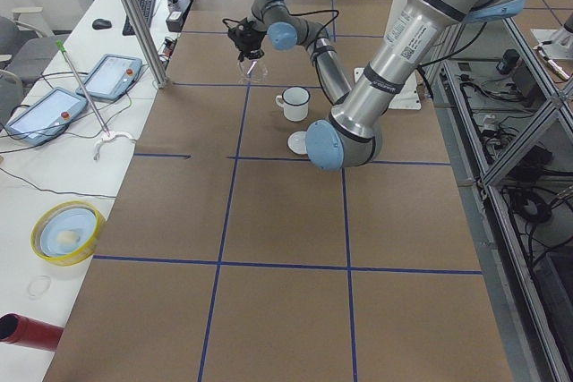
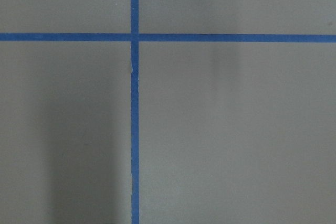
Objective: Remove funnel from cup
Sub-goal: 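Carry the funnel farther from the robot and set it on the table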
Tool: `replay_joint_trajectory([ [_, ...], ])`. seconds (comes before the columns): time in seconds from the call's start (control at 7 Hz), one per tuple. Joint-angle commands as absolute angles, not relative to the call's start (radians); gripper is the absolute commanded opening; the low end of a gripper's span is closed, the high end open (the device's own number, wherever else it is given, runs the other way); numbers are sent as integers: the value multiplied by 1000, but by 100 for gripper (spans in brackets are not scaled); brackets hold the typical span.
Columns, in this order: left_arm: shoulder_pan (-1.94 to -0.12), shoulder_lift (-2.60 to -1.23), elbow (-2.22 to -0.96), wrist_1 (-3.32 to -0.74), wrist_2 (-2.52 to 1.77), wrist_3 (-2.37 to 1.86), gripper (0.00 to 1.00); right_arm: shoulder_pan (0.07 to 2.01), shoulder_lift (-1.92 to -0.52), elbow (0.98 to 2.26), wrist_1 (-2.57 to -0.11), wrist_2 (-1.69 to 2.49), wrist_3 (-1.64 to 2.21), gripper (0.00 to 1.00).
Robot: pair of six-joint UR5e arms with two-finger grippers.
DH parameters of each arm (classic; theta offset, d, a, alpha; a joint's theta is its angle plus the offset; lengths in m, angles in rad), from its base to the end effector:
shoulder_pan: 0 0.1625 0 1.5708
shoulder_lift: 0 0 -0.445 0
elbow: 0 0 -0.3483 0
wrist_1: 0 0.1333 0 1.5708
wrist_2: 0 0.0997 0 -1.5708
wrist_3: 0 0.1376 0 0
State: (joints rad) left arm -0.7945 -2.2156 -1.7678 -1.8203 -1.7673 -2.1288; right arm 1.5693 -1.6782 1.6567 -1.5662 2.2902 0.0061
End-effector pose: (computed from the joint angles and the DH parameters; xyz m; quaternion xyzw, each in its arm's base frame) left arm 0.3901 -0.5492 0.2322 -0.0223 0.5228 -0.4927 0.6953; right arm 0.0420 -0.3985 0.7176 -0.0093 -0.3519 0.0051 0.9360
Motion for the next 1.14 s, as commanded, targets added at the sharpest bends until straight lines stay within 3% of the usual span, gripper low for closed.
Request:
replay_joint_trajectory([
  [0.0, -842, -2195, -1532, -2204, -1767, -2091, 0, 1569, -1678, 1657, -1566, 2290, 6, 100],
  [0.14, -841, -2195, -1384, -2435, -1753, -2101, 0, 1569, -1678, 1657, -1566, 2290, 6, 100],
  [0.57, -828, -2155, -1271, -2706, -1656, -2146, 0, 1569, -1678, 1657, -1566, 2290, 6, 100],
  [1.0, -799, -2152, -1231, -2817, -1597, -2163, 0, 1569, -1678, 1657, -1566, 2290, 6, 100],
])
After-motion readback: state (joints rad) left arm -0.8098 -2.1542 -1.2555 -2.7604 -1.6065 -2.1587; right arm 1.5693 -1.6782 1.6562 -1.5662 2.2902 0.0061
